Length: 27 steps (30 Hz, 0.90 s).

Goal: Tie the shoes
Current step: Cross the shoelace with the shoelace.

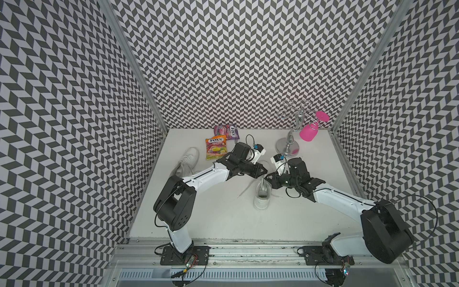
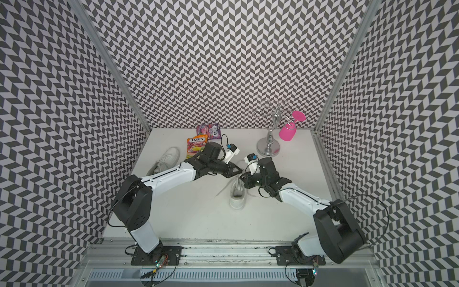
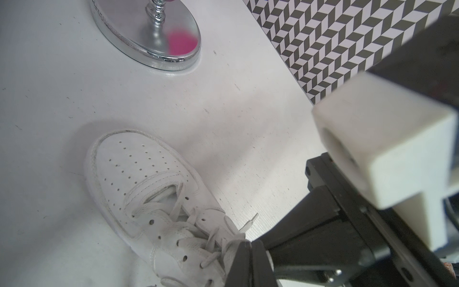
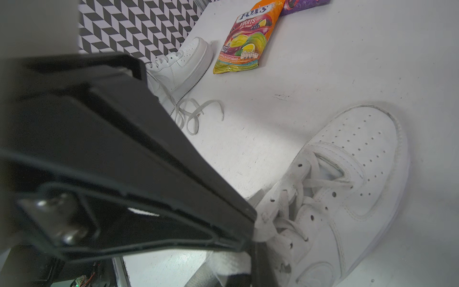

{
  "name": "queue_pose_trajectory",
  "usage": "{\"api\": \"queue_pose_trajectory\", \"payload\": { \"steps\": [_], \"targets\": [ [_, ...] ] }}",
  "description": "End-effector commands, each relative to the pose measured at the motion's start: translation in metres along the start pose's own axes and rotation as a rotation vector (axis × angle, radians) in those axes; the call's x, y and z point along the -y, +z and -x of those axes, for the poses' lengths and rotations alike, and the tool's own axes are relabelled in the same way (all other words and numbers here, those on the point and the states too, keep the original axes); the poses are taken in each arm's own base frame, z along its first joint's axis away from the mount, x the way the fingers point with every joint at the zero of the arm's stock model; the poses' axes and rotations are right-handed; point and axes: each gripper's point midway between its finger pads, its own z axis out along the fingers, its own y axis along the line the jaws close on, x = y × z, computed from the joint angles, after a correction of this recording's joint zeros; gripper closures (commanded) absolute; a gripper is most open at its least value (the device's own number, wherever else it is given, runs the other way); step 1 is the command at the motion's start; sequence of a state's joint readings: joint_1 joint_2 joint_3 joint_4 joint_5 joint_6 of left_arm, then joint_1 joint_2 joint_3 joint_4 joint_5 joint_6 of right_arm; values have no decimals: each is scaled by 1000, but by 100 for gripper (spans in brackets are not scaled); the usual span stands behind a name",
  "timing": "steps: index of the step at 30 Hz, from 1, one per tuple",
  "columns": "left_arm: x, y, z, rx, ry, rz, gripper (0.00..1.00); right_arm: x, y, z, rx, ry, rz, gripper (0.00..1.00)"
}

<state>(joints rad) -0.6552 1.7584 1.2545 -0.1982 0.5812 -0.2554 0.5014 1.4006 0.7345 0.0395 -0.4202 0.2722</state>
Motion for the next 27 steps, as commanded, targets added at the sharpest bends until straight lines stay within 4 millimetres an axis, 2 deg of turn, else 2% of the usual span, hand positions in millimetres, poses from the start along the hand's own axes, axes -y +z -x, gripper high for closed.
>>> {"api": "queue_pose_trajectory", "payload": {
  "steps": [1, 27],
  "targets": [
    [14, -8, 8, 31, 33, -28, 92, -5, 2, 15, 44, -13, 6, 100],
    [34, -2, 3, 18, 35, -71, 90, -2, 11, 14, 54, 50, 25, 100]
  ]
}}
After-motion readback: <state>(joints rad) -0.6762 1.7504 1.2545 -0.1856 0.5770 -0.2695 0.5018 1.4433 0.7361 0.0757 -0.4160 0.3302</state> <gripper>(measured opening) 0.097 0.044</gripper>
